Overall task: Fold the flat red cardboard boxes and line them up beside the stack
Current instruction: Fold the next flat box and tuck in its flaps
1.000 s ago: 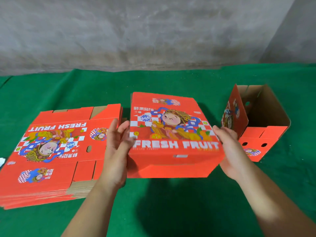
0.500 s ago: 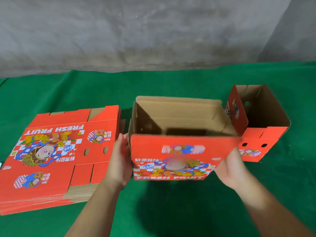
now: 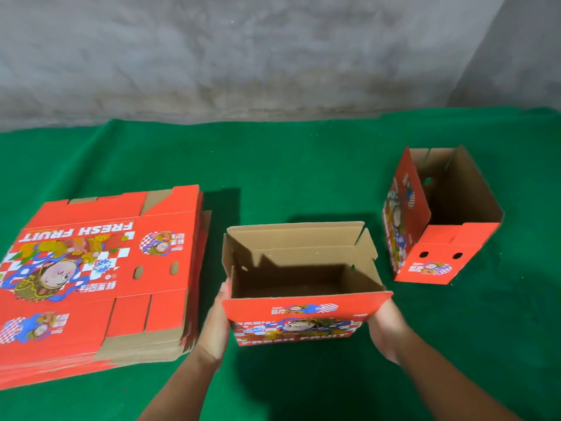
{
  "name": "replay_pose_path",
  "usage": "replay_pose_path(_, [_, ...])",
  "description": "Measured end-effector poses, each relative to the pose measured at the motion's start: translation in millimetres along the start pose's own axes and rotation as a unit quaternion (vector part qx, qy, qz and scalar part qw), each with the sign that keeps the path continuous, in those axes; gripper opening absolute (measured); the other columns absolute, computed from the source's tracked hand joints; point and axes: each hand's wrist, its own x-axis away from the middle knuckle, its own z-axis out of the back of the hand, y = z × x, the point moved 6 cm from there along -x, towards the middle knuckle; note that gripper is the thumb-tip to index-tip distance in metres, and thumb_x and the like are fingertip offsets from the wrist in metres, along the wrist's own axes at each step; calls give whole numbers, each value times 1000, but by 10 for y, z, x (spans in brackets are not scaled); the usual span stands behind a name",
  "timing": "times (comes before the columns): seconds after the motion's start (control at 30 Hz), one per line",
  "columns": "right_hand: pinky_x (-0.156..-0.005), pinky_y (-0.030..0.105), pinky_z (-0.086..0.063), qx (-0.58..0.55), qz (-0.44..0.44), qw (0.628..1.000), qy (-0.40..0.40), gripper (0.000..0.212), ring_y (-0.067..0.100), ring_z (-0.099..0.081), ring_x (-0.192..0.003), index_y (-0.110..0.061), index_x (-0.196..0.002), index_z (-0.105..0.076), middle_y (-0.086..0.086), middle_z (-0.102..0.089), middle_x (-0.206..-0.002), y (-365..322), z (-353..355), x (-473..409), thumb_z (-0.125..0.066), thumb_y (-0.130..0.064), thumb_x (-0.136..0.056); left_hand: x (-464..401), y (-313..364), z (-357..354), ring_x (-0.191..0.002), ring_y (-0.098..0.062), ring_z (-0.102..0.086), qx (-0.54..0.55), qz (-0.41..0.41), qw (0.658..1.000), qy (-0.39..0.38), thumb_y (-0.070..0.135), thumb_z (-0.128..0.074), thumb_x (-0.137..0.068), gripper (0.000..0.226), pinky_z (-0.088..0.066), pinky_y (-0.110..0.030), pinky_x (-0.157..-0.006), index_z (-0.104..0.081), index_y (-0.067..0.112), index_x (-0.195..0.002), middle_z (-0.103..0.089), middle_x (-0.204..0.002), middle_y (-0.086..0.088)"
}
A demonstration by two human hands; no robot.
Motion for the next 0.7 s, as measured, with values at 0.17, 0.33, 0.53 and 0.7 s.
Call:
replay_pose_path(0.17, [-114, 53, -43, -1, 12, 998, -57, 44, 21, -64, -125, -35, -154, -39, -1, -65, -140, 139, -12, 272, -37, -39, -111, -13, -138, 44, -140, -40, -47, 55, 186, 949, 246, 72, -24, -103, 79, -37, -52, -113, -39, 14, -156, -46, -157, -18])
replay_pose_path(0.33, [-119, 35, -29, 200, 107, 966, -121, 91, -9, -30, -143, -55, -154, -17, -31, -27, -154, 26, 322, 493, -63, -79, -80, -10, 294, -410, -117, -30, -58, 282, 157, 939, 115, 76, -27, -101, 71, -39, -58, -104, -24, 35, -158, -54, -138, 8])
replay_pose_path(0.53, [-112, 51, -45, 159, 147, 968, -126, 54, 25, -58, -127, -29, -124, -44, 15, -58, -131, 78, 239, 515, -79, -41, -84, 514, 276, -1144, -132, -28, -55, 90, 188, 978, 2, 83, -31, -94, 67, -45, -56, -107, -39, 36, -141, -48, -149, 0])
replay_pose_path(0.7, [-108, 43, -45, 82, 222, 972, 7, 51, 14, -59, -118, -36, -126, -44, 1, -60, -124, -107, 260, 507, -70, -44, -82, 578, 587, -1653, -150, -17, -40, 158, 90, 963, -199, 99, -62, -59, 127, -33, -59, -123, -12, 49, -164, -26, -169, 14])
